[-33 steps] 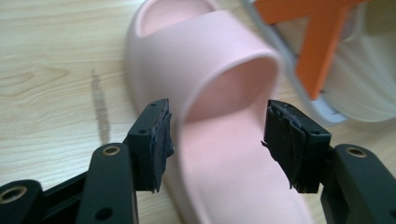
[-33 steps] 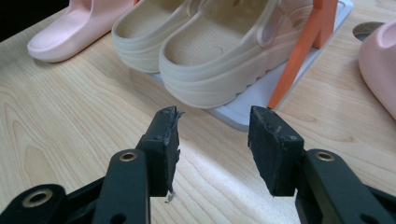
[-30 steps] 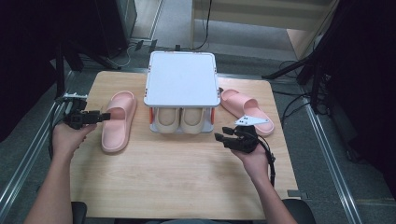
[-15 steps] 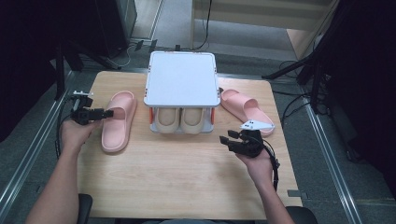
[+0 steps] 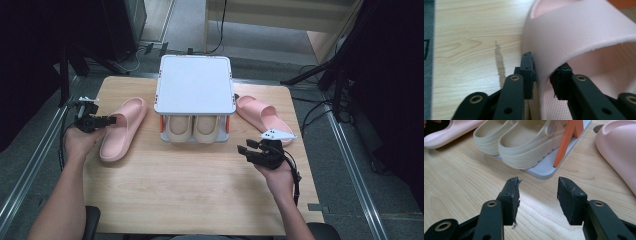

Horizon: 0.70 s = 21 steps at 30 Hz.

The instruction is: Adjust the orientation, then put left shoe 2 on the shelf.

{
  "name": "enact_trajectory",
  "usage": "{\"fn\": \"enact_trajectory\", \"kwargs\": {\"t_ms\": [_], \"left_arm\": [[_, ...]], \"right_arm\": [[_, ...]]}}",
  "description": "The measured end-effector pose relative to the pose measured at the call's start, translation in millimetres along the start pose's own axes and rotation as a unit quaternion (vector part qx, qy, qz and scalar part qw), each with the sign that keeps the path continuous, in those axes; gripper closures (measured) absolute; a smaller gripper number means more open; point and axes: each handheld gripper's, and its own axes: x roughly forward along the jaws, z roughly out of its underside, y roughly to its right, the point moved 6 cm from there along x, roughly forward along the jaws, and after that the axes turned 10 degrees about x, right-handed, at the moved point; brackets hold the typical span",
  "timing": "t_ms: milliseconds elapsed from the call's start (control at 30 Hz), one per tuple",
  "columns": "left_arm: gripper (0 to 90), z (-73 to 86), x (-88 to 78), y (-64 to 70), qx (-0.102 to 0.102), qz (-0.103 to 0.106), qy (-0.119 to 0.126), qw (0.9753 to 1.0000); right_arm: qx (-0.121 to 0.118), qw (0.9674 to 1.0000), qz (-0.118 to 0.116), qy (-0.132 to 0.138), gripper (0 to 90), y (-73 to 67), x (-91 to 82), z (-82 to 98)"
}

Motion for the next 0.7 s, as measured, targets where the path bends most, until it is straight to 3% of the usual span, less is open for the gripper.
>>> {"fn": "enact_trajectory", "kwargs": {"t_ms": [500,700], "left_arm": [[82.9,-0.2,-6.3,-5.6,-0.036,-0.005,-0.02,0.9991],[82.9,-5.3,-12.9,-3.0,-0.047,0.007,-0.022,0.9986]], "right_arm": [[0.001,1.0,-0.004,0.004,53.0,-0.8,1.5,-3.6],[-0.002,0.9999,-0.009,0.005,53.0,-2.5,3.7,-6.3]]}}
